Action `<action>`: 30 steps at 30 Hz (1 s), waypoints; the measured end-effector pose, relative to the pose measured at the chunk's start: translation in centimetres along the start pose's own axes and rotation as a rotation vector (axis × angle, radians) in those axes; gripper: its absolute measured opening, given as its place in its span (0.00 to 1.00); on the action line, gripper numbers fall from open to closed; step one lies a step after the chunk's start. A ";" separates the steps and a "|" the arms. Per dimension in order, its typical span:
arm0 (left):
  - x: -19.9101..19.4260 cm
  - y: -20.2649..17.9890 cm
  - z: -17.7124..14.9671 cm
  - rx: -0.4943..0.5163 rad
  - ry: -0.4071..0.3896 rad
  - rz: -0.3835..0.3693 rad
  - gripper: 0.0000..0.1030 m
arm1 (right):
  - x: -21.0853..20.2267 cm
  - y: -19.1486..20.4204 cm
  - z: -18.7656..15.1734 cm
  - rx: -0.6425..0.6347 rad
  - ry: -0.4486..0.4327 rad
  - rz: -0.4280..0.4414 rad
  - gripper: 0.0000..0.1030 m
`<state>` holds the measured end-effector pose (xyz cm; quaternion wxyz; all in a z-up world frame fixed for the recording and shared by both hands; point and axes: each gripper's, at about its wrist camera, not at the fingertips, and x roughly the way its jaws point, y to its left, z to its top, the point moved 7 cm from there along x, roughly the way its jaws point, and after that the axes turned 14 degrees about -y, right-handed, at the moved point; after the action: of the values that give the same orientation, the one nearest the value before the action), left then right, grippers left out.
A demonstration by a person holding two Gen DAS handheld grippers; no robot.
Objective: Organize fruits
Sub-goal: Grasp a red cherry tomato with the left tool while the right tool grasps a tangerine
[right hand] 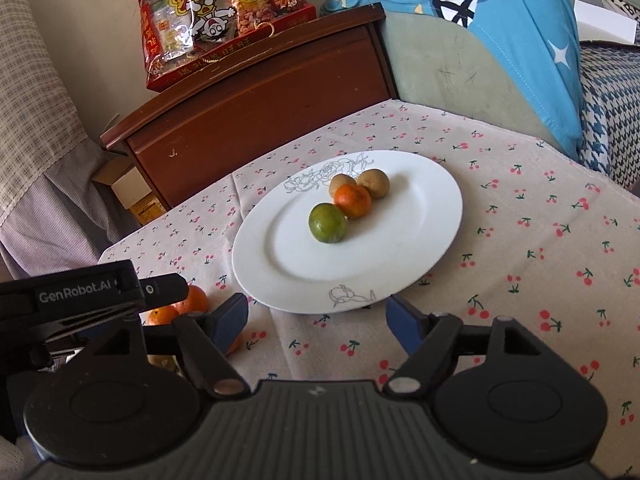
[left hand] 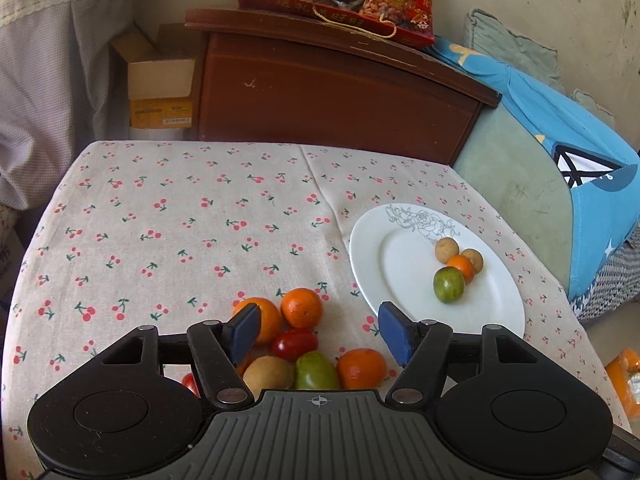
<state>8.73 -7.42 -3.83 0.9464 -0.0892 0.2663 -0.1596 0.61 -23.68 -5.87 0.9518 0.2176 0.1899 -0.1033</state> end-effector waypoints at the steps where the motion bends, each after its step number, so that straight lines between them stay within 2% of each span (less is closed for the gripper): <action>1: -0.4 0.4 -0.1 -0.009 0.002 0.003 0.64 | -0.1 0.2 -0.3 -0.008 0.007 0.006 0.77; 10: -2.7 2.7 -0.8 -0.005 0.000 0.056 0.69 | -1.1 1.4 -1.7 -0.057 0.035 0.056 0.85; 19: -3.8 4.5 -2.1 0.038 0.010 0.094 0.70 | -1.4 2.1 -2.4 -0.114 0.057 0.087 0.85; 27: -4.0 5.1 -3.0 0.077 0.005 0.087 0.69 | -1.2 3.4 -2.4 -0.127 0.039 0.140 0.84; 30: -3.9 5.6 -3.1 0.072 -0.007 0.094 0.68 | -0.9 3.8 -2.3 -0.124 0.029 0.157 0.79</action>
<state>5.39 -1.05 -5.99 0.9564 -0.0430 0.2609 -0.1243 0.16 -19.19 -6.02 0.9658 0.1738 0.1919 -0.0135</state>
